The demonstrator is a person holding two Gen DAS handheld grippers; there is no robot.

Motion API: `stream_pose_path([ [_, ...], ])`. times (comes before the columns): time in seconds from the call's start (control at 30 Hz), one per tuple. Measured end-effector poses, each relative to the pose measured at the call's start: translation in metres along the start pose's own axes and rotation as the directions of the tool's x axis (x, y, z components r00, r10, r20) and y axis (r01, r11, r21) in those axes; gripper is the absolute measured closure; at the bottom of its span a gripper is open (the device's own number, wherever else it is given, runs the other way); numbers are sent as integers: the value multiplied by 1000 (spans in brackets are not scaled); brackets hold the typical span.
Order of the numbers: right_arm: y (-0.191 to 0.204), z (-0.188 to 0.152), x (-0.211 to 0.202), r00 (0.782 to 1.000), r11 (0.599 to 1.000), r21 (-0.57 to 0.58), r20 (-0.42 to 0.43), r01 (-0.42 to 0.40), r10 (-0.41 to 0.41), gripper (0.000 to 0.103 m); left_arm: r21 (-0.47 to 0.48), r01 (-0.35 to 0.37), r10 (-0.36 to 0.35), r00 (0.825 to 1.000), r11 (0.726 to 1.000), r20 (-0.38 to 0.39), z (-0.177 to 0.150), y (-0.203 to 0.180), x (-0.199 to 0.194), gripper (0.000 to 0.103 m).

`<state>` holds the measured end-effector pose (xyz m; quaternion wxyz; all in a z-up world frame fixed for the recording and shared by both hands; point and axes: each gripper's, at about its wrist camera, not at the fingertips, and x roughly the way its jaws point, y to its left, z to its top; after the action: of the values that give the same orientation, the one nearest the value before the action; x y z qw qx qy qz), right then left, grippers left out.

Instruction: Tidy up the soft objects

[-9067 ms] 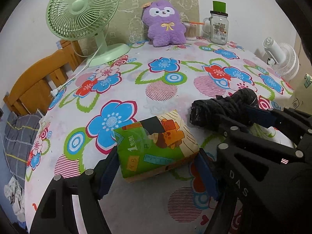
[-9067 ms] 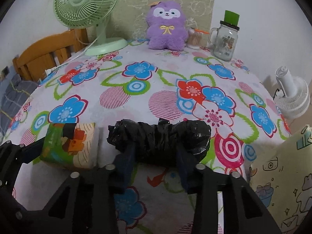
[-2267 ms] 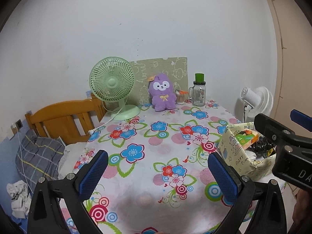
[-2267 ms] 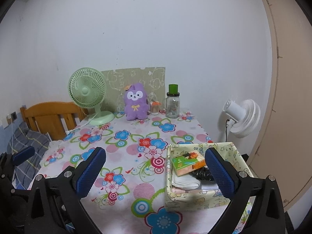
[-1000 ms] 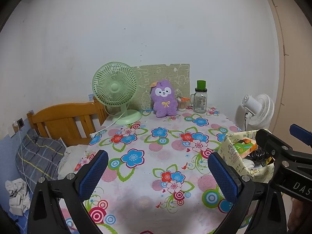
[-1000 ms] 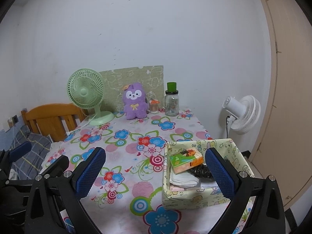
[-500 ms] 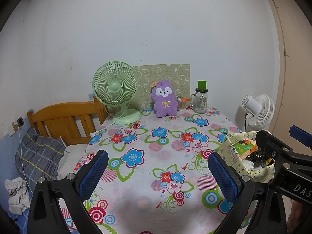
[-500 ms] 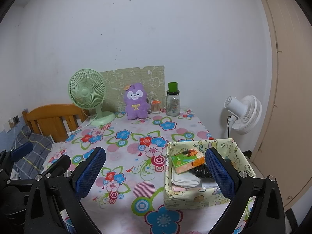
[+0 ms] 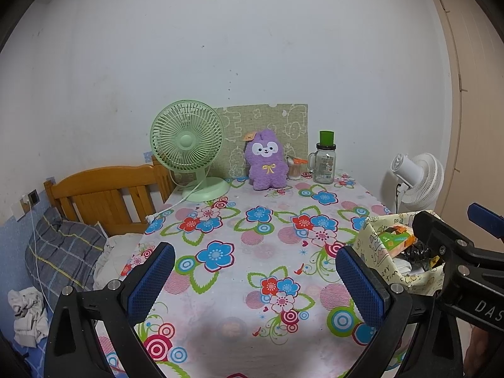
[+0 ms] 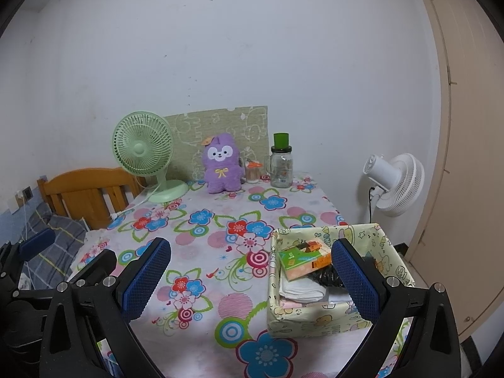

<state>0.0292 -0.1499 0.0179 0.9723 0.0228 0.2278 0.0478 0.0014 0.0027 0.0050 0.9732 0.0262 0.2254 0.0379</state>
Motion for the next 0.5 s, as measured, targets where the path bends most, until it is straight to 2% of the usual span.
stream_pose_path([
  [0.5,0,-1,0,1000,1000,2,-1,10,-10,0,-5,-1,1,1000,1000,-13,1,-2,3,0],
])
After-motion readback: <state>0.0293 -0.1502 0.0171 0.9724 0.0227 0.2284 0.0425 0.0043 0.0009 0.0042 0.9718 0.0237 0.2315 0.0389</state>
